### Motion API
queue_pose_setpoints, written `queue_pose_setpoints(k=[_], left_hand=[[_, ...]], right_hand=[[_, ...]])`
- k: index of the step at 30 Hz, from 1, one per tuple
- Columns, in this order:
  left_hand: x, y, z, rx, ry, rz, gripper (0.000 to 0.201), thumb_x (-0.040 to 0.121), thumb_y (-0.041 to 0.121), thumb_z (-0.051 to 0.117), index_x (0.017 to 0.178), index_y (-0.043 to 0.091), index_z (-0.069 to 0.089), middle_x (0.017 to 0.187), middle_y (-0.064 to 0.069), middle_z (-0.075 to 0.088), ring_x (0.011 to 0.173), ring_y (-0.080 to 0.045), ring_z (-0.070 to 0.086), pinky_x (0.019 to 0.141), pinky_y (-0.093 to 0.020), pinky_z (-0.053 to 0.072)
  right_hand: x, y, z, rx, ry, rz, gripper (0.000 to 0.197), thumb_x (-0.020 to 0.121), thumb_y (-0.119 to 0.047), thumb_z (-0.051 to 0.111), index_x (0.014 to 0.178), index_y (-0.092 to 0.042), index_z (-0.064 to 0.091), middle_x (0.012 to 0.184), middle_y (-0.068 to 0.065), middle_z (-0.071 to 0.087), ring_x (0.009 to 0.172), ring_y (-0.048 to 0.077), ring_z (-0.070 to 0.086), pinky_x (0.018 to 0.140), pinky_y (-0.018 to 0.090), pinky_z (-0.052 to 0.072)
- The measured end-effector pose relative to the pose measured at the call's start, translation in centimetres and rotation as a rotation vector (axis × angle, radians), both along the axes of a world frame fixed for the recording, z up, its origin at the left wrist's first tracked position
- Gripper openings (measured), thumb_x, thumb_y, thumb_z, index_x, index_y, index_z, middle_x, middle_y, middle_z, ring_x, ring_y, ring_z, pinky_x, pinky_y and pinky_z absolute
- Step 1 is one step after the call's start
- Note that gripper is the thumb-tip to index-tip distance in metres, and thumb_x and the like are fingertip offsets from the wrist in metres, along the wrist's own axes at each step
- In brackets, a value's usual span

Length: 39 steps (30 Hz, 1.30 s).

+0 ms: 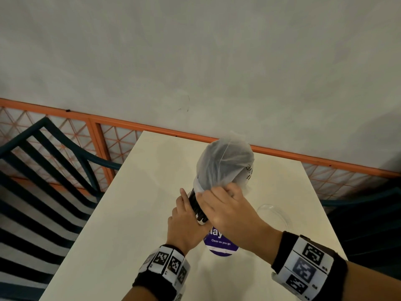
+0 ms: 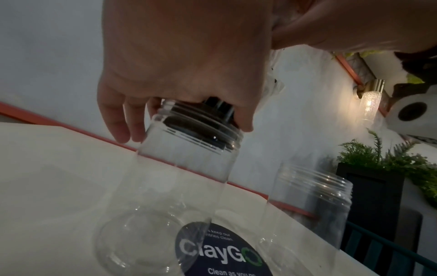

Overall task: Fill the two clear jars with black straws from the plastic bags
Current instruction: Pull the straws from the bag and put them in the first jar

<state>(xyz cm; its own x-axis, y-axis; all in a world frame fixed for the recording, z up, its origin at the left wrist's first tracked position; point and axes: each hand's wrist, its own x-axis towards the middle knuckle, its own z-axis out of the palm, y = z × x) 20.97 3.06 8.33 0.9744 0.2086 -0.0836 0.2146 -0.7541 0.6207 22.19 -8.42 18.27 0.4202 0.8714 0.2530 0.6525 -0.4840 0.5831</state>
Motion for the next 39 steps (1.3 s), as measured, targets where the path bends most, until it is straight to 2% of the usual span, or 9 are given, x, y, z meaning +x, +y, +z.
queue_pose_setpoints(k=[7, 13, 17, 22, 25, 29, 34, 37, 39], left_hand=[[-0.2, 0.7, -0.9, -0.007, -0.049, -0.024, 0.089, 0.081, 0.044, 0.054, 0.146, 0.008, 0.005, 0.150, -0.007, 0.019, 0.121, -0.025, 0.045, 0.094, -0.034, 0.042], [-0.5, 0.7, -0.4, -0.153, -0.079, 0.019, 0.121, 0.050, 0.075, 0.053, 0.145, 0.012, 0.010, 0.138, -0.006, 0.037, 0.113, -0.028, 0.051, 0.092, -0.046, 0.048], [-0.7, 0.6, 0.1, -0.153, -0.063, -0.001, 0.121, 0.059, 0.069, 0.065, 0.146, 0.014, 0.001, 0.142, -0.005, 0.031, 0.122, -0.026, 0.047, 0.097, -0.045, 0.045], [-1.7, 1.0, 1.0, -0.201, -0.086, -0.021, 0.125, 0.060, 0.063, 0.070, 0.146, 0.015, -0.007, 0.150, -0.008, 0.021, 0.133, -0.024, 0.036, 0.103, -0.040, 0.041], [-3.0, 1.3, 2.4, -0.270, -0.148, 0.032, 0.120, 0.062, 0.059, 0.071, 0.146, 0.016, -0.003, 0.152, -0.008, 0.013, 0.138, -0.023, 0.025, 0.107, -0.038, 0.036], [-6.5, 0.4, 6.0, -0.537, -0.164, 0.009, 0.075, 0.069, 0.062, 0.052, 0.131, 0.025, 0.035, 0.127, 0.004, 0.042, 0.110, -0.008, 0.053, 0.084, -0.017, 0.048], [-9.9, -1.5, 7.7, -0.974, 0.058, -0.118, 0.045, 0.081, 0.054, 0.043, 0.110, 0.022, 0.058, 0.092, -0.002, 0.066, 0.080, -0.016, 0.067, 0.077, -0.027, 0.056], [-11.1, -1.8, 6.4, -0.977, 0.111, -0.035, 0.027, 0.086, 0.035, 0.056, 0.108, 0.020, 0.062, 0.104, -0.017, 0.065, 0.079, -0.017, 0.068, 0.075, -0.026, 0.056], [-12.0, -1.7, 5.5, -0.980, 0.154, 0.003, 0.024, 0.084, 0.029, 0.062, 0.105, 0.016, 0.065, 0.100, -0.019, 0.066, 0.080, -0.015, 0.067, 0.072, -0.023, 0.052]], right_hand=[[-1.3, 0.8, -1.4, -0.221, -0.021, -0.128, 0.040, 0.085, -0.011, 0.029, 0.086, -0.027, 0.066, 0.070, -0.012, 0.052, 0.068, 0.008, 0.052, 0.078, 0.031, 0.030], [-0.5, 0.5, 1.3, -0.180, -0.154, -0.142, 0.047, 0.082, -0.005, 0.023, 0.096, -0.027, 0.062, 0.078, -0.012, 0.054, 0.071, 0.010, 0.053, 0.077, 0.032, 0.030], [0.6, -0.8, 4.6, -0.034, -0.247, -0.209, 0.054, 0.074, -0.008, 0.024, 0.113, -0.026, 0.057, 0.088, -0.008, 0.058, 0.077, 0.014, 0.055, 0.079, 0.035, 0.028], [0.5, -3.6, 8.1, 0.133, -0.267, -0.472, 0.075, 0.060, -0.014, 0.068, 0.129, -0.021, 0.044, 0.094, 0.003, 0.052, 0.079, 0.023, 0.045, 0.077, 0.038, 0.027], [-0.8, -6.0, 9.0, 0.476, -0.057, -0.549, 0.085, 0.056, -0.024, 0.081, 0.131, -0.017, 0.042, 0.099, 0.011, 0.040, 0.083, 0.024, 0.032, 0.078, 0.041, 0.025], [-4.4, -8.4, 7.3, 0.911, 0.348, -0.584, 0.086, 0.055, -0.032, 0.085, 0.129, -0.021, 0.043, 0.102, 0.004, 0.032, 0.092, 0.018, 0.031, 0.088, 0.051, 0.035], [-9.2, -9.6, 3.0, 1.159, 1.046, -0.503, 0.069, 0.053, -0.049, 0.074, 0.110, -0.045, 0.035, 0.106, -0.021, 0.035, 0.102, -0.011, 0.040, 0.080, 0.008, 0.038], [-10.6, -11.1, 0.1, 1.227, 1.327, -0.479, 0.058, 0.063, -0.044, 0.067, 0.114, -0.047, 0.038, 0.117, -0.022, 0.044, 0.104, -0.016, 0.046, 0.079, -0.001, 0.040], [-11.3, -12.4, -1.3, 1.283, 1.592, -0.398, 0.050, 0.079, -0.033, 0.058, 0.127, -0.034, 0.044, 0.123, -0.014, 0.058, 0.107, -0.007, 0.055, 0.085, 0.008, 0.046]])
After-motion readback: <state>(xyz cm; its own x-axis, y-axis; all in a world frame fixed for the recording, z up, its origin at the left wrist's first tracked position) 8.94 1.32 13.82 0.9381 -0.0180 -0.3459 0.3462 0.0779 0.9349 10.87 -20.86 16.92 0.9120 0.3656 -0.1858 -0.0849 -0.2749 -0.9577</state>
